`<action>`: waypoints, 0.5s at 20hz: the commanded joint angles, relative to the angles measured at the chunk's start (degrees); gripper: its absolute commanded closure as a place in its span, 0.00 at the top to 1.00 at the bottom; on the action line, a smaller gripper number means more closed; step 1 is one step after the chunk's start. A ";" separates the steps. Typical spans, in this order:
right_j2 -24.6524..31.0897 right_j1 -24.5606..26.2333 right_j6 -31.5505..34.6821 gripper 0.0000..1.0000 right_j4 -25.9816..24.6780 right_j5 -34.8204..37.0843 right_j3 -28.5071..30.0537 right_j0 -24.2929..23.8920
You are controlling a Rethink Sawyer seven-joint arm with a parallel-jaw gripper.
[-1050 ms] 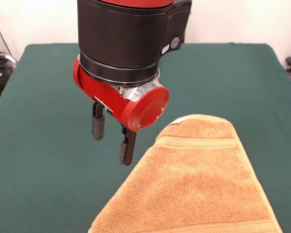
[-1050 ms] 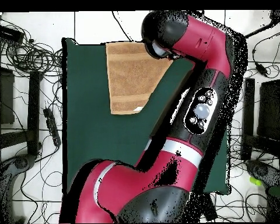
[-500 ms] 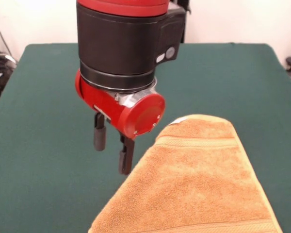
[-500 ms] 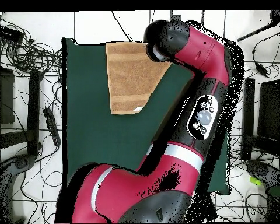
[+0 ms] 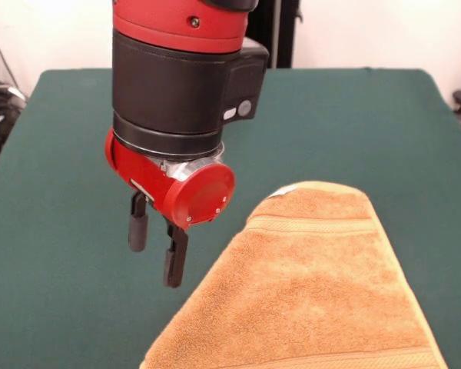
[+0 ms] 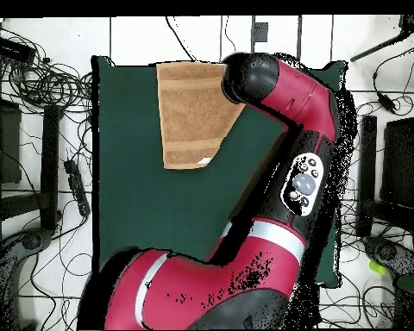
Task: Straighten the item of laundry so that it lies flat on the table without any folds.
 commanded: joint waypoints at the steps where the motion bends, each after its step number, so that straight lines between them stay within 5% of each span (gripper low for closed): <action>1: 11.51 -1.58 -0.33 1.00 -3.15 -6.07 13.40 0.45; 10: 6.65 5.00 8.35 1.00 -5.05 -2.15 3.66 2.19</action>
